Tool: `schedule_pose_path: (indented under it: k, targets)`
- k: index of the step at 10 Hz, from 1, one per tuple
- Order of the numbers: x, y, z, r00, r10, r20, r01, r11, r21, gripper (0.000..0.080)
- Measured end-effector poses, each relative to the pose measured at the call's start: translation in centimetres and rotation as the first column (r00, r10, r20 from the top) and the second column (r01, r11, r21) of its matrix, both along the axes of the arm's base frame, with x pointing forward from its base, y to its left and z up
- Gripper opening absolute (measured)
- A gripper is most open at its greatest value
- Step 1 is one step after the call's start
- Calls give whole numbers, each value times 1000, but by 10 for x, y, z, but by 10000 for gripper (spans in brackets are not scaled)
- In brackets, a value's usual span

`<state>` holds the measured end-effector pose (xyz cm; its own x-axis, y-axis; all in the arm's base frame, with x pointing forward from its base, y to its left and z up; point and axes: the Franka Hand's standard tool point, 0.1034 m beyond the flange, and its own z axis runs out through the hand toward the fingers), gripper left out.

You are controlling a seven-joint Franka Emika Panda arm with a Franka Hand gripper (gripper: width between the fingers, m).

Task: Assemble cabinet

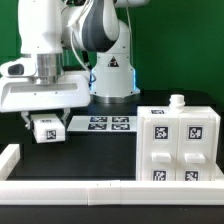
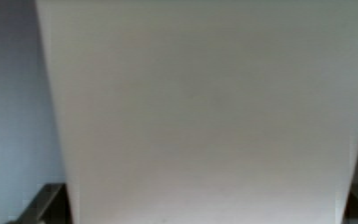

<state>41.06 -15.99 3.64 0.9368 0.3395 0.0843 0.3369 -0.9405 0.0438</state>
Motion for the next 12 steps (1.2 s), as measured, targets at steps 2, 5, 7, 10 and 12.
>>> schedule_pose_path:
  k: [2,5,7,10,12]
  targets:
    - [20,36,48,1000,-3,31,3,1000,18,556]
    - [61,92,112,995,-96,29,94,995,43,557]
    - [105,129,144,978,-210,19,208,977,52,557]
    - [118,135,145,976,-219,23,217,974,56,557]
    - [118,135,144,976,-218,21,217,975,56,557]
